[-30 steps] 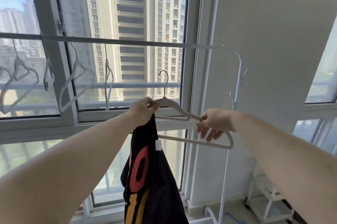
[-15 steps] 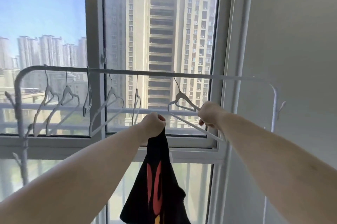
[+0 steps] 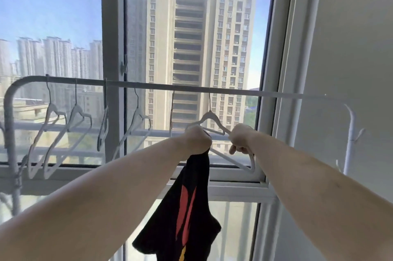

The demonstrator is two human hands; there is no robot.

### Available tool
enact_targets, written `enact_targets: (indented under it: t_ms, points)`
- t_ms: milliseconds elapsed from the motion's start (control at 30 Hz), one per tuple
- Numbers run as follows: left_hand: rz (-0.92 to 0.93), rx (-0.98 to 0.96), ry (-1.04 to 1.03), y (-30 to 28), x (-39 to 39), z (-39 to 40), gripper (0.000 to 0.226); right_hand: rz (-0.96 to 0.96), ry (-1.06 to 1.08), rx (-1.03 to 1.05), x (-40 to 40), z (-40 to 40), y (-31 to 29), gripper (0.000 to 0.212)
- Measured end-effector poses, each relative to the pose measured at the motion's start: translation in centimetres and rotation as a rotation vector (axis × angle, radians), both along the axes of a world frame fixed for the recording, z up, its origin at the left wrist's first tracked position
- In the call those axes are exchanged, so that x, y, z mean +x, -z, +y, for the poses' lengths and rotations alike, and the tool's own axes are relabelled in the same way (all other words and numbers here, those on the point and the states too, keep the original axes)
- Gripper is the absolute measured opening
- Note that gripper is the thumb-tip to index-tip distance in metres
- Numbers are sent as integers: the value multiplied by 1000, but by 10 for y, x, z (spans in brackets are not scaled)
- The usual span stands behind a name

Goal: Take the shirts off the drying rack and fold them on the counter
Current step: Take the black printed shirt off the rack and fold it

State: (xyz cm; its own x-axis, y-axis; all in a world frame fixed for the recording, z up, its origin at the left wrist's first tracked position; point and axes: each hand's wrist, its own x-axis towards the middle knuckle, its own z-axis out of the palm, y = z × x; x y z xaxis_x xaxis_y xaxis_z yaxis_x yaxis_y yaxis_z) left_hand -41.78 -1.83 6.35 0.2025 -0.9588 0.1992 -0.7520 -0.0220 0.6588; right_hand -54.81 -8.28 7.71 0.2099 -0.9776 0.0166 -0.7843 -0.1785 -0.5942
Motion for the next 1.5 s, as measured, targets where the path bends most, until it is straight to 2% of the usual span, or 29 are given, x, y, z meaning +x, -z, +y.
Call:
enact_targets:
  t_ms: [67,167,200,267,333,400,500,633,700,800,933,1000,1100,1200,1333,1400,1500]
  points:
    - [39,8,19,5,0,1,22,34,-3,-39,0,-3,10,16]
    - [59,9,42,7,-3,13,28,114,29,-305,-7,-3,12,14]
    - [62,-2,50,9,-4,14,31,91,31,-425,-12,-1,13,20]
    - [54,-12,39,9,-10,24,35,-79,-57,-527,-20,12,11,26]
    - [34,-24,17,12,-16,34,36,-252,-230,-386,-24,30,12,22]
    - [39,-45,-4,18,-19,46,33,-290,-371,-133,-25,48,22,14]
    - [38,-111,-51,30,-23,74,20,-118,-461,68,-24,67,55,27]
    - [-1,-184,-138,46,-20,113,19,28,-528,85,-13,92,106,34]
    - [41,-187,-202,59,-15,138,19,116,-581,89,-3,114,132,37]
    - [114,-216,-286,74,-1,171,17,298,-599,68,12,144,166,29]
    - [194,-211,-449,91,38,234,18,562,-688,245,31,185,201,20]
    - [182,-201,-530,99,61,261,18,610,-685,205,36,195,201,20]
    - [153,-175,-692,113,104,322,18,544,-636,133,68,210,181,20]
    - [123,-111,-809,128,149,390,17,301,-593,89,119,214,160,26]
    - [-15,24,-902,145,206,474,14,-30,-588,256,200,256,150,13]
    - [-90,85,-959,147,235,515,9,-100,-621,323,243,293,148,12]
    - [-172,126,-1032,148,273,569,19,-137,-665,309,303,340,145,16]
